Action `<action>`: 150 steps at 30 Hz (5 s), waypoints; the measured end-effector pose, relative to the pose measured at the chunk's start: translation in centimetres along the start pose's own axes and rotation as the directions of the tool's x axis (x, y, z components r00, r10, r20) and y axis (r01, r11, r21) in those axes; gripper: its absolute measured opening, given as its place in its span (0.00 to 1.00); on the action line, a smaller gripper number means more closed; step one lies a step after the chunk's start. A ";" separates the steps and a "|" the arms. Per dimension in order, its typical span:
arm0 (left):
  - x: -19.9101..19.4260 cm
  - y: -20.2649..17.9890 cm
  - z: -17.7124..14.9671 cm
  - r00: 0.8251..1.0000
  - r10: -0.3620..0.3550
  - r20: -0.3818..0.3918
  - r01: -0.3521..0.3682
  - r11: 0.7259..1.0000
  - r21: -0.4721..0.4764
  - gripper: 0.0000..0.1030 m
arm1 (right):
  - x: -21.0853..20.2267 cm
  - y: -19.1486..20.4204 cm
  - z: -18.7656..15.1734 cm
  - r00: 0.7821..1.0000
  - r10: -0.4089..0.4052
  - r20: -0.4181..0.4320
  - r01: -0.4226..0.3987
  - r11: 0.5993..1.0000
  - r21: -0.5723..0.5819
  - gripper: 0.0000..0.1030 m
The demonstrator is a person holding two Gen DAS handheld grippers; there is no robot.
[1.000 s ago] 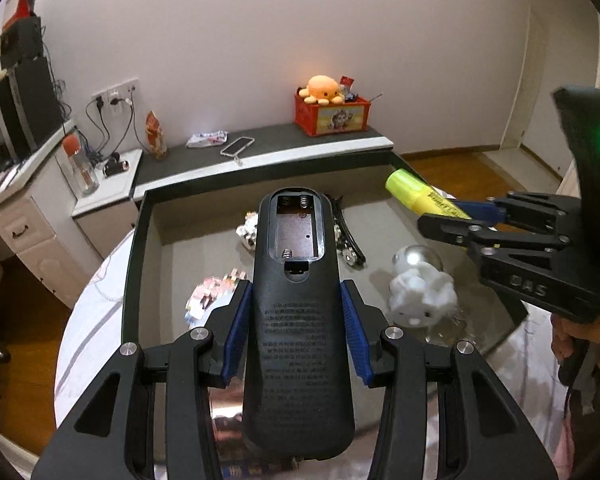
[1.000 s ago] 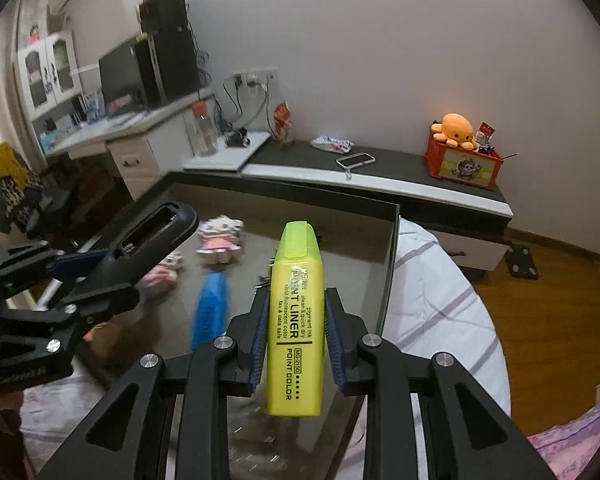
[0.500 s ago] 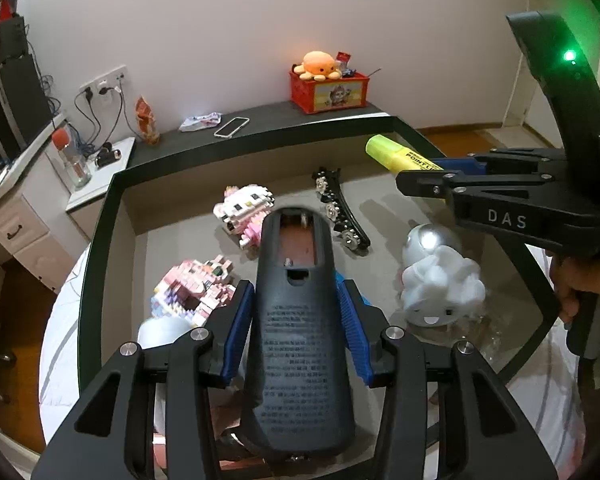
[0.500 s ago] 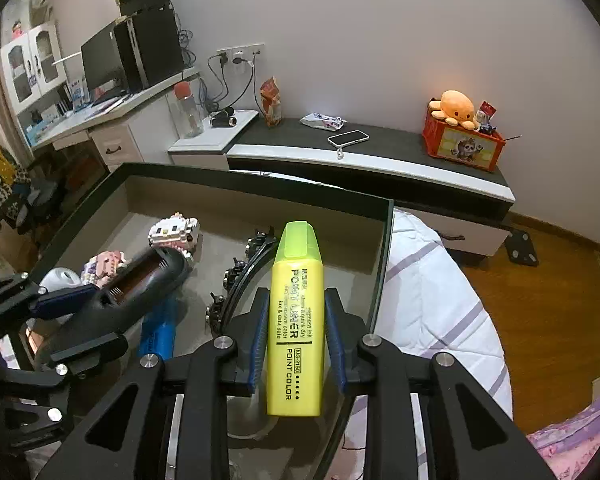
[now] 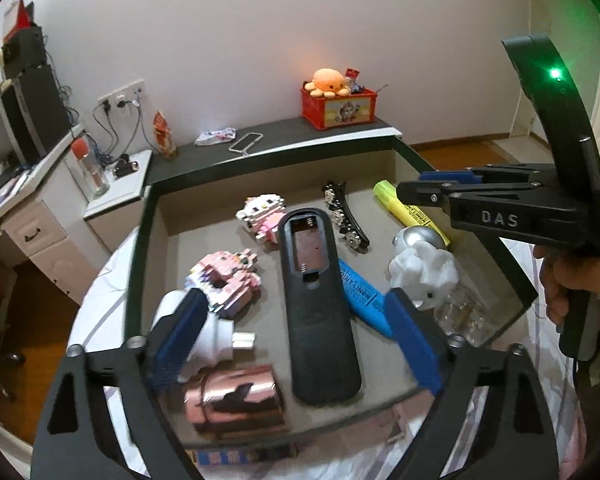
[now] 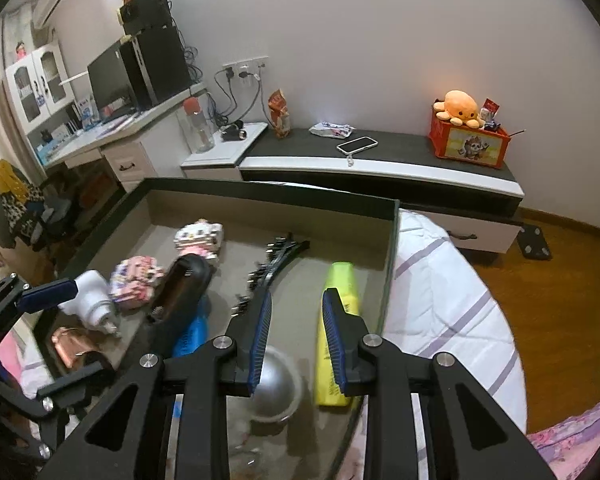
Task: Organize rigid objects
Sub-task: 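Withdraw both tools from the box back over the bed, then grasp the white charger with the right gripper while the left grasps the blue packet, then lift the white charger and blue packet off the bed with both grippers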
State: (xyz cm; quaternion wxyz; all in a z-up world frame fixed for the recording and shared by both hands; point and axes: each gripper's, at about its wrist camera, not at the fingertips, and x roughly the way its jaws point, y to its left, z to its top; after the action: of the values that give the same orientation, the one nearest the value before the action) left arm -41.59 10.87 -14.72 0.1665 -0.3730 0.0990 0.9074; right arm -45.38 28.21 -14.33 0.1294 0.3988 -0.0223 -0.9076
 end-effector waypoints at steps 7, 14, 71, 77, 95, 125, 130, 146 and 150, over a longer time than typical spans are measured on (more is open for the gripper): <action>-3.6 0.9 -1.4 1.000 -0.007 0.030 0.008 0.999 -0.033 0.96 | -4.3 2.8 -0.8 0.997 0.022 0.070 -0.021 0.999 -0.025 0.59; -7.3 1.4 -3.5 0.998 0.006 0.069 -0.002 0.998 -0.060 1.00 | -9.3 6.1 -2.6 0.985 -0.015 0.173 0.028 0.997 -0.069 0.79; -7.4 5.0 -14.9 0.991 0.036 -0.127 -0.059 0.982 -0.180 1.00 | -3.4 9.3 -13.8 0.993 -0.102 -0.055 0.108 0.988 0.110 0.66; -6.0 4.7 -13.4 0.992 0.030 -0.120 -0.053 0.979 -0.195 1.00 | -5.5 7.7 -15.6 0.987 -0.151 -0.047 0.154 0.985 0.078 0.66; 0.8 4.3 -10.0 0.984 0.074 -0.163 -0.108 0.971 -0.212 1.00 | -5.6 6.5 -16.2 0.996 -0.085 -0.020 0.086 0.991 0.103 0.68; -5.7 1.6 -15.9 0.989 0.034 -0.144 -0.054 0.989 -0.137 0.82 | -5.9 7.1 -16.7 0.992 -0.122 -0.030 0.124 0.989 0.077 0.70; -6.1 1.4 -16.5 0.991 0.027 -0.128 -0.044 0.990 -0.135 0.83 | -7.0 7.8 -18.0 0.988 -0.151 -0.026 0.152 0.987 0.058 0.70; -6.1 1.0 -16.3 0.994 0.044 -0.099 -0.057 0.989 -0.134 0.81 | -7.2 7.8 -18.3 0.985 -0.168 -0.021 0.169 0.984 0.055 0.65; -6.2 0.8 -16.3 0.993 0.047 -0.104 -0.060 0.990 -0.126 0.81 | -7.6 7.3 -18.4 0.986 -0.169 -0.006 0.169 0.982 0.081 0.52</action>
State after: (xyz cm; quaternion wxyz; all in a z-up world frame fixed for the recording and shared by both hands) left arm -27.30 3.74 -21.69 0.1125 -0.4254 0.0585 0.8961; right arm -25.48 24.24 -20.38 0.0357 0.4039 -0.0255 -0.9137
